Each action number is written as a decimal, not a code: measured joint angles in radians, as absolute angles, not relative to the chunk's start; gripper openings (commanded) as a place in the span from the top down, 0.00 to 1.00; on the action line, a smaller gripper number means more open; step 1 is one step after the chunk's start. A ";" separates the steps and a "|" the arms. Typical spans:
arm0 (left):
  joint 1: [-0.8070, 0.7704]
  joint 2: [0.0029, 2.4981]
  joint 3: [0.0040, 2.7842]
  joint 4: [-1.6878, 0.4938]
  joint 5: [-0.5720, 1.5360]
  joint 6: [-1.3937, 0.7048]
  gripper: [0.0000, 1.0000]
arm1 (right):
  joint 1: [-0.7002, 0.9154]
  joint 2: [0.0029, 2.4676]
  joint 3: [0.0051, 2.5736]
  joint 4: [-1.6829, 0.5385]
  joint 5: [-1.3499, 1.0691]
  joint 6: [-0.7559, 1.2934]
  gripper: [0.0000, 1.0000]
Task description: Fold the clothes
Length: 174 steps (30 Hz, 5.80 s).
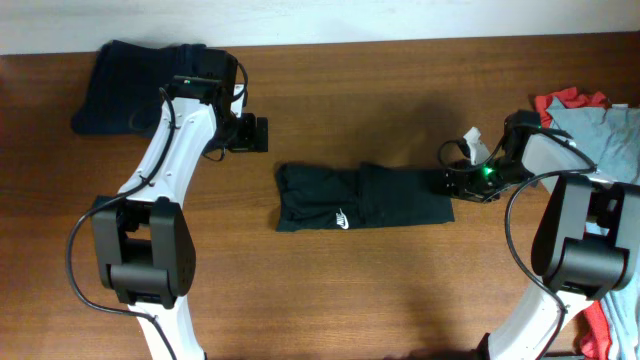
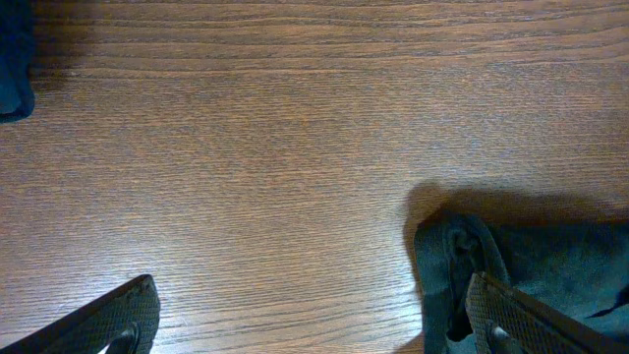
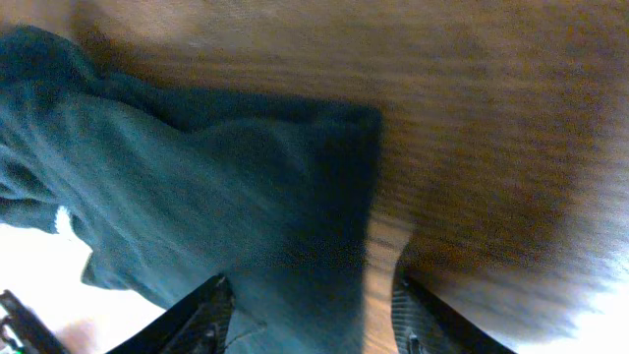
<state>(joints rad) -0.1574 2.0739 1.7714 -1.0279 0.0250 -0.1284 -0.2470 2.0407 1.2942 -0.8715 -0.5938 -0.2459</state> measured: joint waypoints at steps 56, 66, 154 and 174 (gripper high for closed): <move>-0.157 2.074 1.771 -1.028 0.025 -0.128 0.01 | -0.161 2.057 1.975 -1.553 -0.302 -0.192 0.96; -0.157 2.074 1.771 -1.028 0.025 -0.128 0.01 | 0.154 2.056 1.971 -1.540 -0.195 -0.185 0.94; -0.158 2.074 1.771 -1.028 0.025 -0.128 0.01 | 0.097 2.038 1.307 -0.505 -0.935 -0.059 0.95; -0.158 2.074 1.771 -1.028 0.025 -0.128 0.01 | 0.136 2.110 1.370 -0.550 -0.931 -0.031 0.90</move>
